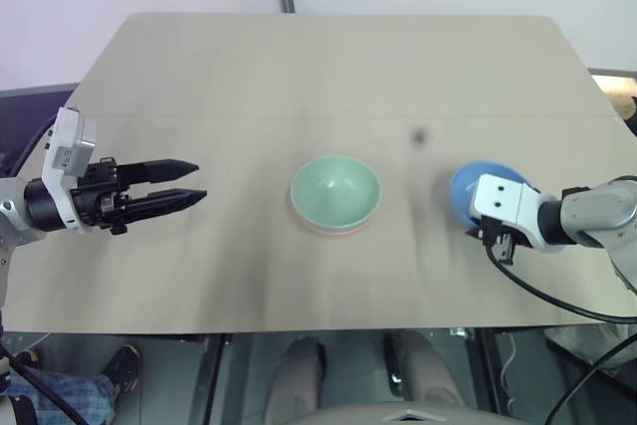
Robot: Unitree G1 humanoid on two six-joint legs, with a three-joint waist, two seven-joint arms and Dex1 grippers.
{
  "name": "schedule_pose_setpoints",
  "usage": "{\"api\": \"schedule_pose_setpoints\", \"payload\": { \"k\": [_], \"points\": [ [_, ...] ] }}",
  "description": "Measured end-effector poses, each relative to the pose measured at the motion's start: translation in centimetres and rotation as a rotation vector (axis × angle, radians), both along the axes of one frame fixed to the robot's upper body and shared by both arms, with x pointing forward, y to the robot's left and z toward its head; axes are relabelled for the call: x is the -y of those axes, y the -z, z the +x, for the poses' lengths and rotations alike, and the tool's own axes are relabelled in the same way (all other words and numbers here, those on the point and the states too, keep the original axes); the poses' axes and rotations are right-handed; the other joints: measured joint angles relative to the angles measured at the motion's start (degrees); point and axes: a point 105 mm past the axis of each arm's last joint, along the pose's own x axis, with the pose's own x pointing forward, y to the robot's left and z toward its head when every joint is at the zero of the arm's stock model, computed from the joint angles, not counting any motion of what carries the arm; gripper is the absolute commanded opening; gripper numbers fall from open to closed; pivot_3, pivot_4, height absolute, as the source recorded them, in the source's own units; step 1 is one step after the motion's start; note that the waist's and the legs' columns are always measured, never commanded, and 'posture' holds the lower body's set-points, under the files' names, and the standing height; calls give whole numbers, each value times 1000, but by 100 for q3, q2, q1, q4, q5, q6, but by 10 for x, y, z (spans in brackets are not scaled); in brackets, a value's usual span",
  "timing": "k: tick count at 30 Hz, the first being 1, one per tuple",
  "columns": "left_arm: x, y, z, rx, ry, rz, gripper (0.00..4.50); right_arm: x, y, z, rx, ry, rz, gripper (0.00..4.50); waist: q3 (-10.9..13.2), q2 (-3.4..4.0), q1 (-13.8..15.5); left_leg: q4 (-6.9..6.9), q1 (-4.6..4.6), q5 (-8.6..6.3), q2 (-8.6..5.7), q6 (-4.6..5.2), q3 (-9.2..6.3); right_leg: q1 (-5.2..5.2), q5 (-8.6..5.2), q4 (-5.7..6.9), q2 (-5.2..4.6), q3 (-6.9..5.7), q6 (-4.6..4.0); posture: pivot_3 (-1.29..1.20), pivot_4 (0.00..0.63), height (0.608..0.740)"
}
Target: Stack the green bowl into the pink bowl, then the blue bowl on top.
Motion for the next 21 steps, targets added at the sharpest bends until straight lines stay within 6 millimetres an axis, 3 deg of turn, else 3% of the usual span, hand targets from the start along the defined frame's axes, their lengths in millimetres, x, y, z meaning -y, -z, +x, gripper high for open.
{"api": "schedule_pose_setpoints", "payload": {
  "k": [10,15,19,21],
  "points": [
    [-2,1,1,1,-10,6,2834,-9,-7,7,43,-71,10,52,0,0,-12,0,2,0,1,0,1,-1,0,2,1,0,0,0,150,740],
    [-2,0,2,9,-11,11,2834,-48,-50,18,194,-250,60,52,2,3,-15,1,2,0,5,0,3,-2,0,1,5,2,0,0,150,740],
    [-3,-1,3,11,-7,7,2834,-90,-86,21,302,-399,116,52,1,2,-2,1,-2,0,5,0,0,-6,0,2,5,1,-1,0,150,740],
    [-2,-1,4,9,-1,6,2834,-103,-86,17,304,-447,135,52,0,0,25,1,-9,0,4,0,-3,-5,0,-2,2,-4,-1,0,150,740]
  ]
}}
